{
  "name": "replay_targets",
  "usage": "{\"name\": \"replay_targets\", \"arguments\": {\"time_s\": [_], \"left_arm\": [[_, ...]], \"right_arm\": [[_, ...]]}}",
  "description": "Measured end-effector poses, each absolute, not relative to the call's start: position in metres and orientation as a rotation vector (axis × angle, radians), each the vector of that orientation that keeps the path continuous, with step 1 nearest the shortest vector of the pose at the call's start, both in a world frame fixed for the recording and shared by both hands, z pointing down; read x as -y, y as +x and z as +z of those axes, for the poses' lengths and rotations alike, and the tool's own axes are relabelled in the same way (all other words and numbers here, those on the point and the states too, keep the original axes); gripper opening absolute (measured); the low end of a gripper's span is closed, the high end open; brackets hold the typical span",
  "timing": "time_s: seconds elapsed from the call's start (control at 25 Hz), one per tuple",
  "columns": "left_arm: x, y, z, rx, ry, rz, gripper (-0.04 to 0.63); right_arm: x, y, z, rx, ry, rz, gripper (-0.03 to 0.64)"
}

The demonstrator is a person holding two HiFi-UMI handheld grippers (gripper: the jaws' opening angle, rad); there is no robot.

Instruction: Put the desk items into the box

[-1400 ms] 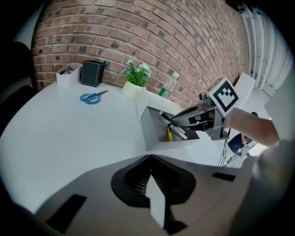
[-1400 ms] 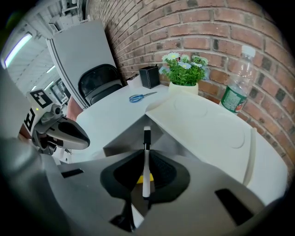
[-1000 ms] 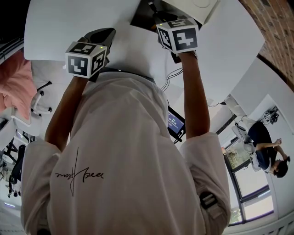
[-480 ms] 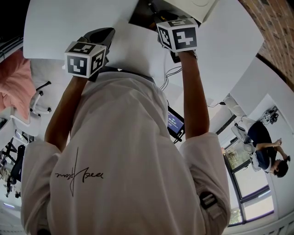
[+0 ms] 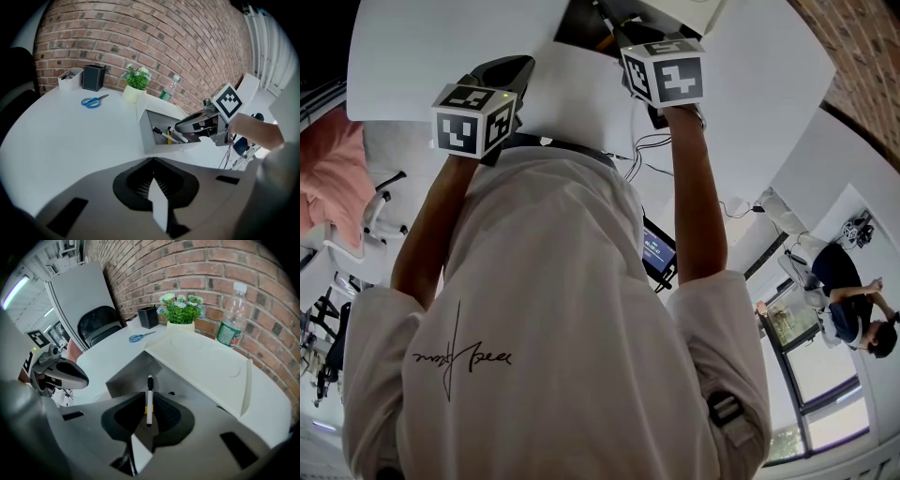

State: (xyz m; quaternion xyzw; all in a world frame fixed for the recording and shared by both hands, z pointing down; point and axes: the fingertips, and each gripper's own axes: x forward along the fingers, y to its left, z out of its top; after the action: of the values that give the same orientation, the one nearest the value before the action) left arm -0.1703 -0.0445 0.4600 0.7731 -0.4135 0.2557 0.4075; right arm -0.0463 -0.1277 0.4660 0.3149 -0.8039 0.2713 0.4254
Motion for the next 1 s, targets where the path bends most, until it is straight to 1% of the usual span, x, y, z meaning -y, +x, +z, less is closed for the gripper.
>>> {"name": "replay_targets", "arguments": {"time_s": [1.0], "left_arm": [[0.024,-0.125,0.436,1.058,2.033,0.659,0.005]], "right_arm": [[0.077,0.001,0.450,2.068,0.830,0.712,0.057]]}}
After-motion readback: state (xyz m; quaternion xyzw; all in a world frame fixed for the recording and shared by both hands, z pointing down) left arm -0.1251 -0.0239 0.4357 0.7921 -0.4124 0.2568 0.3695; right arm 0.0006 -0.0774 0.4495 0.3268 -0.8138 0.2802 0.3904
